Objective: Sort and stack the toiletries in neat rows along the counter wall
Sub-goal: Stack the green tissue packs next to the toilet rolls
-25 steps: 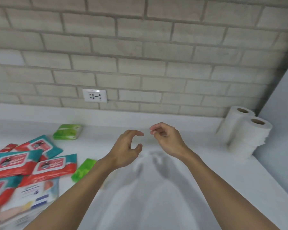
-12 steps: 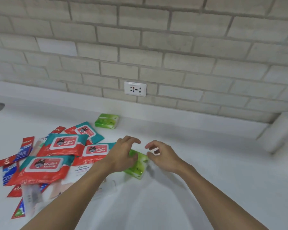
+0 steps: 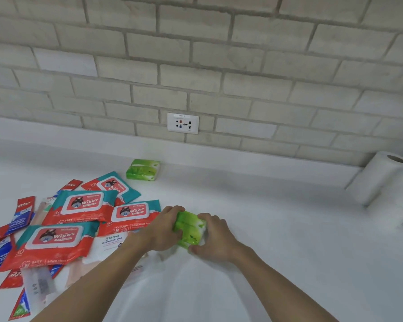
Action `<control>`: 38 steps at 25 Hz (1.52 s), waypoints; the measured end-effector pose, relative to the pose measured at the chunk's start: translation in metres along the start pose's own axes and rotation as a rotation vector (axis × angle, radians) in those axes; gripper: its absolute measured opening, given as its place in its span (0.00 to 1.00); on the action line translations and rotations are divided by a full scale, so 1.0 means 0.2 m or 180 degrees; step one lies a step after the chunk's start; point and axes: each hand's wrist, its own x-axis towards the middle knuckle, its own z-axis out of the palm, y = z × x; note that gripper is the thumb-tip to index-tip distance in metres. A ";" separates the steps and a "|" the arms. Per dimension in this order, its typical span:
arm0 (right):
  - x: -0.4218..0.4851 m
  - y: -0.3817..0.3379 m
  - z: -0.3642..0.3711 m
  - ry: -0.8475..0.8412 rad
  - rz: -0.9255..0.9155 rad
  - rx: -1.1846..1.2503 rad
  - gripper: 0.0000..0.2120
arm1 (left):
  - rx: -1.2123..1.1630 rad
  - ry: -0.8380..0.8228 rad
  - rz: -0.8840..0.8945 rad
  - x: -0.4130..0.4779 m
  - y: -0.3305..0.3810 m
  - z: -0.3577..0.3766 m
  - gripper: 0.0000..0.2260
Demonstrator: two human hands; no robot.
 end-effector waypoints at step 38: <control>-0.31 0.93 -0.90 0.2262 0.0457 0.2881 0.11 | -0.3210 -0.0143 -0.0382 0.83 1.21 0.41 0.20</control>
